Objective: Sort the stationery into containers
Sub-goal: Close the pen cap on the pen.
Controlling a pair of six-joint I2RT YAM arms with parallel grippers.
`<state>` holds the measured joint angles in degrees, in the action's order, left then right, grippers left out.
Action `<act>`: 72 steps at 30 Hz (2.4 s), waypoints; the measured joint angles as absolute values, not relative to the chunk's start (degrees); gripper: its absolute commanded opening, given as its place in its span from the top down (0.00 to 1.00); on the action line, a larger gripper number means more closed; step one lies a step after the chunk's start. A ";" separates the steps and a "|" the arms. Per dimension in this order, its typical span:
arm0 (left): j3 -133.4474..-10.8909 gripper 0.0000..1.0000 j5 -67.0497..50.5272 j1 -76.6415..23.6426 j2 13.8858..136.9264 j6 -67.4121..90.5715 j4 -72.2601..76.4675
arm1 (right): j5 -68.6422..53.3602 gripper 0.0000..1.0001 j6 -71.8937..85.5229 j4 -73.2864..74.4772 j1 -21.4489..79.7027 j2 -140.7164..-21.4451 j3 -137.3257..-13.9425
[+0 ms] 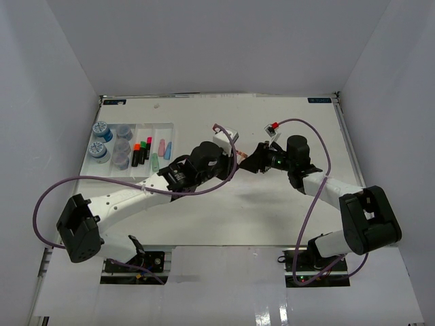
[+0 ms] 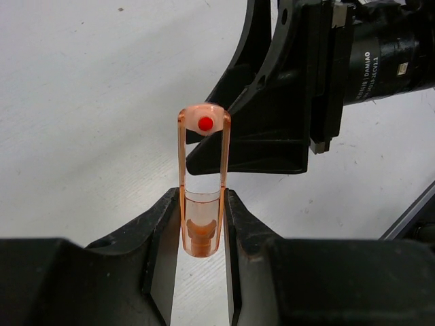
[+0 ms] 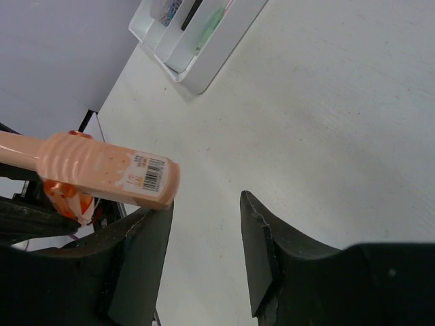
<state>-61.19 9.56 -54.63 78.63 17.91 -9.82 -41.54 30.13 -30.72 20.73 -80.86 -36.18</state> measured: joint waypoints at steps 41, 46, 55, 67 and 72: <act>-44.71 0.68 7.46 -53.56 73.30 13.41 12.82 | -43.94 0.50 32.53 -32.75 20.75 -79.44 -37.63; -43.38 0.68 7.44 -53.56 73.08 12.53 15.49 | -43.94 0.50 32.29 -32.53 20.75 -78.32 -37.76; -37.82 0.73 7.49 -53.41 69.47 9.21 22.90 | -40.80 0.48 25.50 -20.95 20.73 -74.08 -41.19; -33.32 0.77 8.19 -53.39 65.69 0.01 28.08 | -33.91 0.40 14.74 6.39 20.27 -69.71 -57.23; -33.39 0.76 8.08 -53.36 65.73 -3.55 28.01 | -34.50 0.37 13.28 14.48 20.27 -69.69 -65.76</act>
